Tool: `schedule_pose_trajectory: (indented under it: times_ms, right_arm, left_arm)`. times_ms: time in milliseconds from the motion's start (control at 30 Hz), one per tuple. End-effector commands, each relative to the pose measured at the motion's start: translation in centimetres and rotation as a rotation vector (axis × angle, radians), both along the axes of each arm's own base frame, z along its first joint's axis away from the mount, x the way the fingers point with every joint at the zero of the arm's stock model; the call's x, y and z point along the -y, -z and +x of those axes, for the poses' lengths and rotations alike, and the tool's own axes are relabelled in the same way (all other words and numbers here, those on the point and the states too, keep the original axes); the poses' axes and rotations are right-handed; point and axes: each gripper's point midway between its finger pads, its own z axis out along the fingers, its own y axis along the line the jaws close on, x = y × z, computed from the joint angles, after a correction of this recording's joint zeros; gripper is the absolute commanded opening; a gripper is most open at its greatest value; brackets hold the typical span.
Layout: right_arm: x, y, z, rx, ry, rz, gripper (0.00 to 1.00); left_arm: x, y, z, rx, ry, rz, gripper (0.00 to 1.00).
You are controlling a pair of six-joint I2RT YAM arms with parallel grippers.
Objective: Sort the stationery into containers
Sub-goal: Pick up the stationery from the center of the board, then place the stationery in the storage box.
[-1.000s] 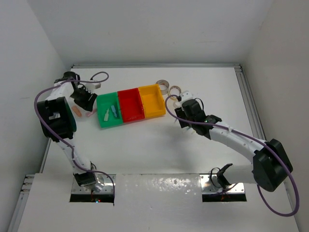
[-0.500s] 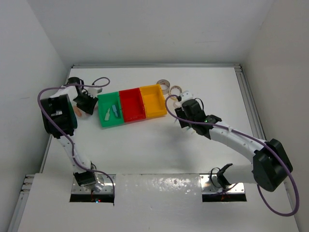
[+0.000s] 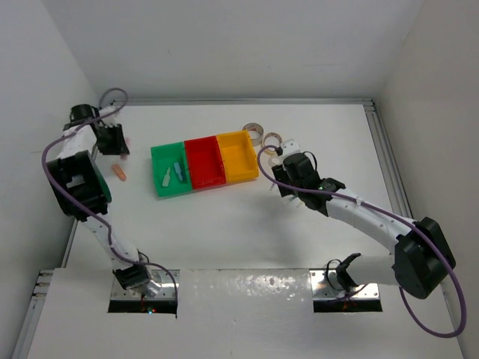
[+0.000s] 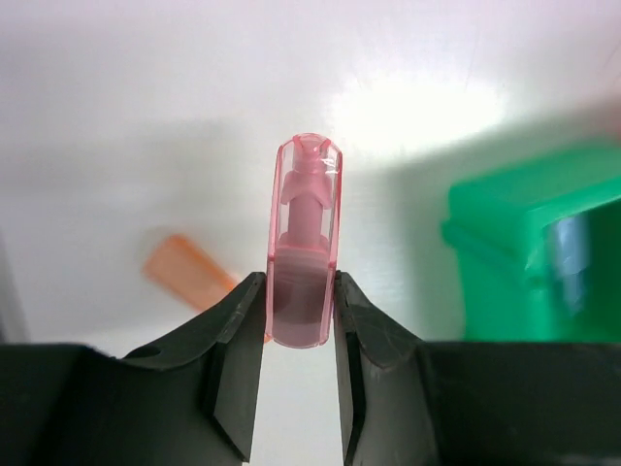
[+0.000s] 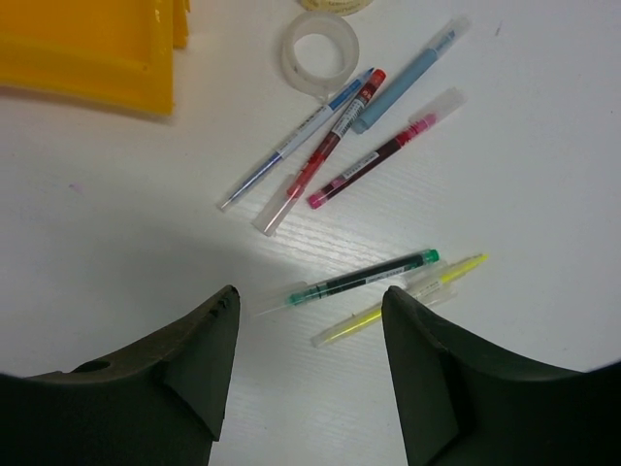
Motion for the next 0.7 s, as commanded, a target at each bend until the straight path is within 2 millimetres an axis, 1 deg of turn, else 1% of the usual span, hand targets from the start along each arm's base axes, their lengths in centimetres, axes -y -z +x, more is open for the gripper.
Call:
schedule_pose_trajectory:
  times_ms: [0,67,100,133,167,200,233,267,367,400,433,533,600,633,667]
  right_arm:
    - [-0.6,-1.9,1.2,0.073,0.039,0.067,0.59]
    - [-0.5,-1.7,1.2,0.069,0.051,0.077,0.59]
    - [-0.6,-1.7,1.2,0.071,0.056,0.079,0.59]
    - [-0.5,-1.6,1.2,0.071,0.058,0.080,0.59]
    - [-0.4,-1.5,1.2,0.070,0.067,0.079,0.59]
    - [-0.4,-1.5,1.2,0.068,0.066,0.079,0.59]
    - [-0.3,-1.4,1.2,0.067,0.069,0.075,0.59]
    - [-0.3,-1.5,1.2,0.069,0.071,0.072,0.58]
    - [-0.1,-1.5,1.1,0.070,0.073,0.069,0.58]
    - [-0.1,-1.6,0.9,0.073,0.071,0.073,0.58]
    - [0.1,-1.6,0.9,0.075,0.073,0.073,0.58]
    - [0.3,-1.5,0.6,0.077,0.074,0.069,0.58]
    - [0.5,-1.5,0.5,0.080,0.080,0.065,0.58]
    - [0.6,-1.6,0.5,0.083,0.083,0.067,0.58]
    - [0.7,-1.6,0.5,0.084,0.086,0.066,0.58]
  left_arm:
    - [3.8,-12.2,0.6,0.298,-0.192,-0.202,0.00]
    - [6.6,-13.2,-0.2,0.344,-0.154,-0.191,0.00]
    - [9.6,-12.6,-1.0,0.313,-0.097,-0.202,0.00]
    - [10.8,-11.9,-1.4,0.276,-0.078,-0.212,0.00]
    - [11.7,-10.6,-2.2,0.207,-0.100,-0.235,0.00]
    - [12.8,-8.7,-3.0,0.149,-0.097,-0.247,0.00]
    - [12.9,-7.8,-3.3,0.128,-0.126,-0.241,0.00]
    - [13.5,-6.1,-4.2,0.084,-0.137,-0.239,0.00]
    - [14.1,-4.6,-4.9,0.050,-0.150,-0.238,0.00]
    - [14.6,-4.5,-4.8,0.052,-0.138,-0.233,0.00]
    - [14.3,-4.6,-4.5,0.066,-0.148,-0.209,0.00]
    - [14.7,-4.3,-4.0,0.080,-0.140,-0.169,0.00]
    - [15.4,-3.6,-4.1,0.068,-0.117,-0.154,0.00]
    - [15.9,-3.0,-4.4,0.060,-0.097,-0.135,0.10]
    - [16.0,-2.6,-4.6,0.053,-0.087,-0.125,0.16]
